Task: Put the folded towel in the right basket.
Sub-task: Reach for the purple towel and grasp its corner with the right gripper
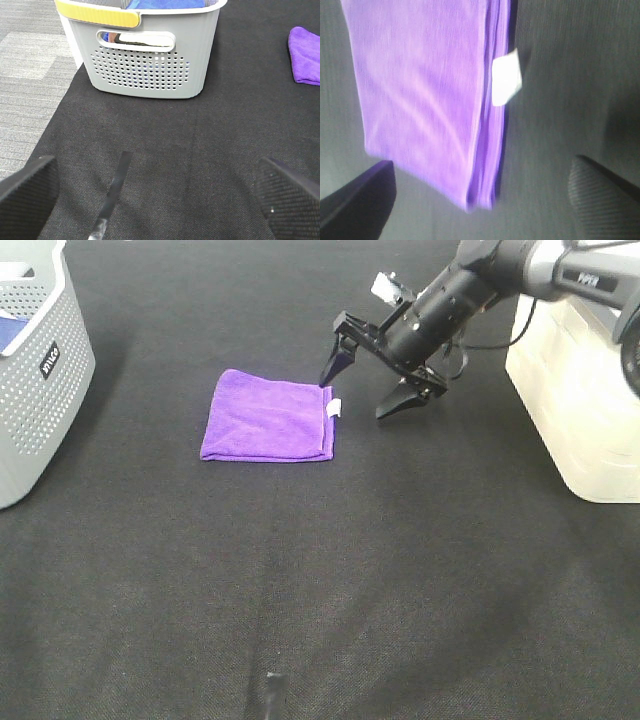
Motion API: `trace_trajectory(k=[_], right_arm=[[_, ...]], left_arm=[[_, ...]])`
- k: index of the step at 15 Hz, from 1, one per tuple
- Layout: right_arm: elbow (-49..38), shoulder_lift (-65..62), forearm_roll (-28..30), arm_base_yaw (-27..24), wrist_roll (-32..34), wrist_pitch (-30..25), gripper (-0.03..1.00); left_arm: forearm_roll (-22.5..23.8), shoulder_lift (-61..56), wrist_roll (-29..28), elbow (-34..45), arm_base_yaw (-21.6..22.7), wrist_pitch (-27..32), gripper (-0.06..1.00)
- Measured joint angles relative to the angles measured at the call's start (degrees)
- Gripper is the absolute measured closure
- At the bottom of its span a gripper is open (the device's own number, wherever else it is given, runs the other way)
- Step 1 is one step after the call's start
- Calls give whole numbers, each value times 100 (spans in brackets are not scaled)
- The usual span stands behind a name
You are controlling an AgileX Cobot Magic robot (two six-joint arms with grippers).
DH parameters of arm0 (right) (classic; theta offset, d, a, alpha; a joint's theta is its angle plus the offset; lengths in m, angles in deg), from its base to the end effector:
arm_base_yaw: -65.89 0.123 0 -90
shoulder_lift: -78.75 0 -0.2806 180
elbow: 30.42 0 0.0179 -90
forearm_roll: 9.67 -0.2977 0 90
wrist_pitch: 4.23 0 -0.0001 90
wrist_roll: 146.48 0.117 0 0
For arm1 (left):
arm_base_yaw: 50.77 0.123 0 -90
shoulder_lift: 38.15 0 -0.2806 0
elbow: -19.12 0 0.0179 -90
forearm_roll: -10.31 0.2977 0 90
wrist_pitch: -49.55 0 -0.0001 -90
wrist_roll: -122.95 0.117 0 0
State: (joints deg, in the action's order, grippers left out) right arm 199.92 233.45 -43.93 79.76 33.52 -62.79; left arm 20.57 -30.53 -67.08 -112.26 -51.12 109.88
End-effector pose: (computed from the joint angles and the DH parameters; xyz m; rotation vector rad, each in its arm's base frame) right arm 0.5546 0.1948 0.0913 -0.0010 2.8009 0.8429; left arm 0.0632 0.0177 0.2895 -0.1783 2.0152 0.0994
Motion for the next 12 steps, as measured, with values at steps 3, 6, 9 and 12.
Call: trace_trajectory(k=[3,6,9,12], right_arm=[[6,286,-218,0,-46,252,9],[63,453,-401,0,-63,355,10],[143,607,-636,109,-63,447,12],[189,837,-1220,430,-103,802,20]], left_arm=[[0,0,0,0,0,0,-4],[-6,0,0,0,0,0,-4],[-11,0,0,0,0,0,-4],[-23,0,0,0,0,0,-4]])
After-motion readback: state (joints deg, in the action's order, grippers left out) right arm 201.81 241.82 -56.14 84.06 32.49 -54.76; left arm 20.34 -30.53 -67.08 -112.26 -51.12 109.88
